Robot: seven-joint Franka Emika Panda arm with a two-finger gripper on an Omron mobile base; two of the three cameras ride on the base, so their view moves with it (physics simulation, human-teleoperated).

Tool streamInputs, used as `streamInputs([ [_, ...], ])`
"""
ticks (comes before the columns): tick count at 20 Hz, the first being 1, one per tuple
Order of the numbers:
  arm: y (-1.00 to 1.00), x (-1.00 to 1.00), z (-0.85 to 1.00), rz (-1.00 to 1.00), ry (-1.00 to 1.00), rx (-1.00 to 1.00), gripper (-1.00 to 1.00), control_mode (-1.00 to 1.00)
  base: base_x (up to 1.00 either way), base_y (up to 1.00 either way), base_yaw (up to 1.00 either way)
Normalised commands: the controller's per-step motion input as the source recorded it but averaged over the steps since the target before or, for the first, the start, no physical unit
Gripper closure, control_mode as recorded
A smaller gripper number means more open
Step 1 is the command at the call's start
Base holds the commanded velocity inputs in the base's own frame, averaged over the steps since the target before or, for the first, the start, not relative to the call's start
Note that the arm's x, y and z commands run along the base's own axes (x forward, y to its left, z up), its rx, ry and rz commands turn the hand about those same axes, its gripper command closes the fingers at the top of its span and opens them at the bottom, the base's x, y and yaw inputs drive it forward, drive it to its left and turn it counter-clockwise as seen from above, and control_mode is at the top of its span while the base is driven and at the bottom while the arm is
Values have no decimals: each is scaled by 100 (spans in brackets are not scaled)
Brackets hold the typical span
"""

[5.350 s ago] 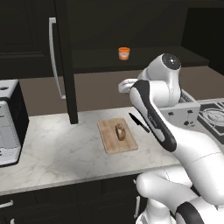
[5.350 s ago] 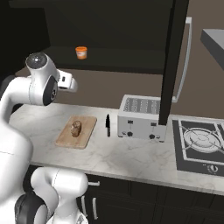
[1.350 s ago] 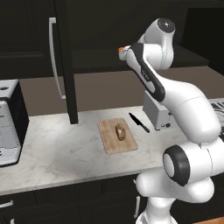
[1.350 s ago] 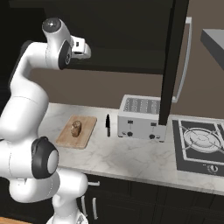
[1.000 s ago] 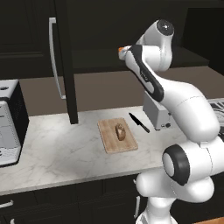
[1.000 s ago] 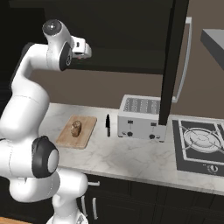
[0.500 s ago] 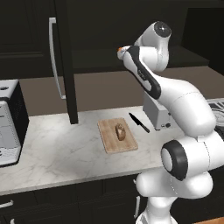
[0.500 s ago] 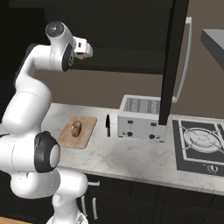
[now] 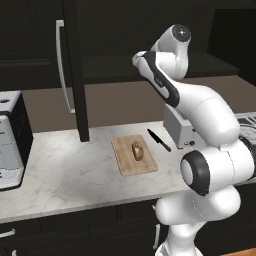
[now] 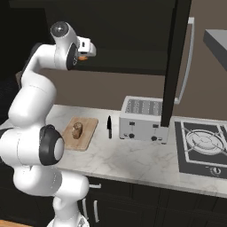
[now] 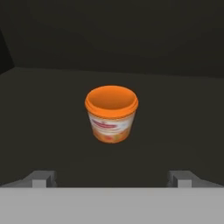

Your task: Pick the bread, place it on the cutting board, pick the jam, place it on the counter, and close the cabinet.

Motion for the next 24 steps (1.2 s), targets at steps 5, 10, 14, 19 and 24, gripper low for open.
streamInputs([
  [5, 0, 22, 0, 0, 0, -1, -100, -100, 0, 0, 0],
  [10, 0, 22, 0, 0, 0, -2, -100, -100, 0, 0, 0],
  [14, 3, 19, 0, 0, 0, -3, -100, -100, 0, 0, 0],
  [19, 6, 15, 0, 0, 0, -3, -100, -100, 0, 0, 0],
  [24, 7, 13, 0, 0, 0, -2, -100, -100, 0, 0, 0],
])
